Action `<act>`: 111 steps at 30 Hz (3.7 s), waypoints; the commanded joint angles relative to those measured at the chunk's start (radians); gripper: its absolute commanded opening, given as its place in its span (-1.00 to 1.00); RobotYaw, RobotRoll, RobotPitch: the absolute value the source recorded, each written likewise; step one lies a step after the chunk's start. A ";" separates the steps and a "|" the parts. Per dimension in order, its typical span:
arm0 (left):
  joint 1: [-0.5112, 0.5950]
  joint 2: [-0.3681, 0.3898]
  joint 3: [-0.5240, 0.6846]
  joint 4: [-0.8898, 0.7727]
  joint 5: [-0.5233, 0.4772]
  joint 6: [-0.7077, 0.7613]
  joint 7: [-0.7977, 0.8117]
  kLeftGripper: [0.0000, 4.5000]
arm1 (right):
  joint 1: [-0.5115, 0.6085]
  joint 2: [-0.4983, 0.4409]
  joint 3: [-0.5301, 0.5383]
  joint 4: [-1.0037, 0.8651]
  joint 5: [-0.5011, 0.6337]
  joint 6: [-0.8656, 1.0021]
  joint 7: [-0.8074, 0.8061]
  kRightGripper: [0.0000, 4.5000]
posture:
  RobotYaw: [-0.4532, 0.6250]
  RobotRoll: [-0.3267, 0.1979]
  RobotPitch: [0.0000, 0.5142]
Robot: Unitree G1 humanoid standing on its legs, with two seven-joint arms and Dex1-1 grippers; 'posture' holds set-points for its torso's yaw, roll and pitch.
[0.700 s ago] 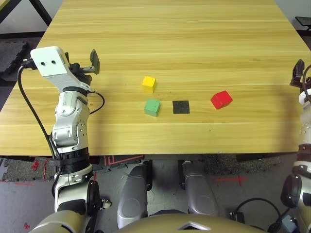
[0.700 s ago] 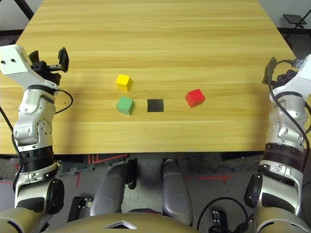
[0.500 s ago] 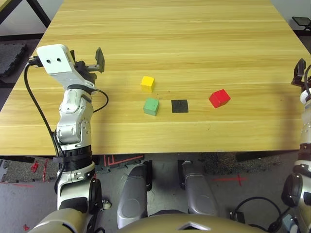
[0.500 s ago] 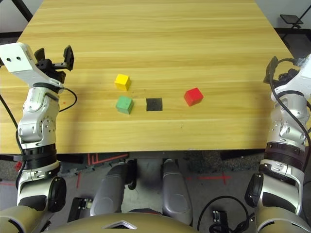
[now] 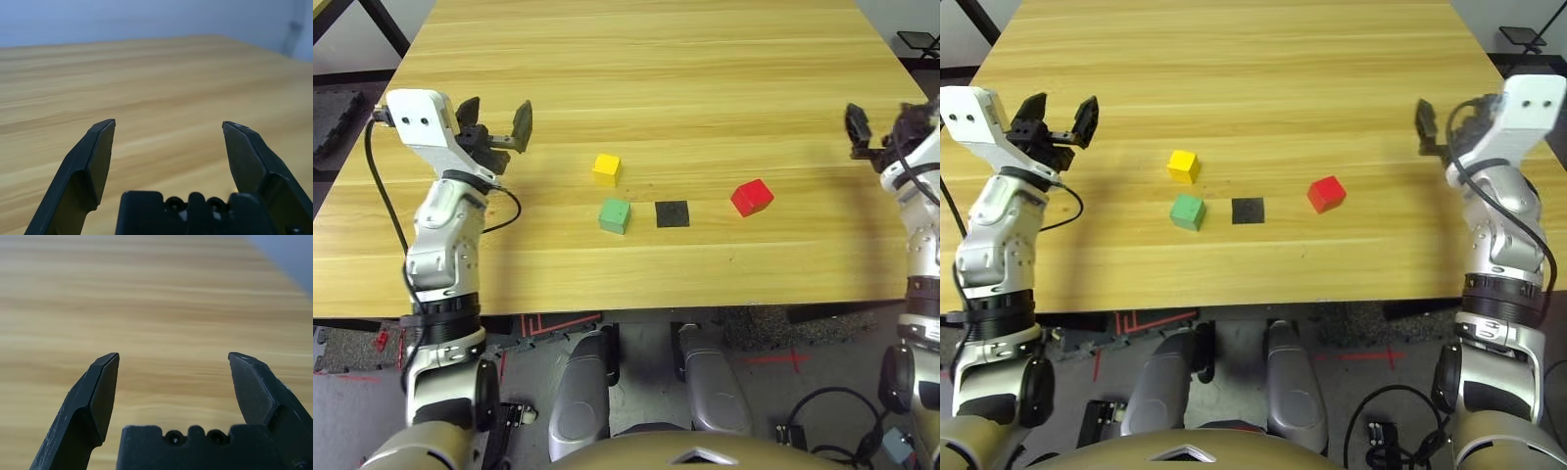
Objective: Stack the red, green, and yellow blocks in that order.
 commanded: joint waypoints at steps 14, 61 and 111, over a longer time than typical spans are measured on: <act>-0.340 0.102 -0.268 0.467 0.076 -0.135 -0.656 0.98 | -0.191 -0.284 0.280 -0.278 0.109 0.726 0.362 1.00 | 0.21 -0.08 -0.15; -0.361 0.034 -0.293 0.467 0.112 -0.154 -0.847 1.00 | -0.047 -0.178 0.498 -0.401 -0.011 0.793 0.261 0.56 | 0.25 -0.09 -0.12; -0.362 0.013 -0.290 0.449 0.109 -0.144 -0.800 1.00 | -0.412 0.028 0.853 0.011 -0.473 0.002 0.958 -0.08 | 0.35 -0.08 -0.16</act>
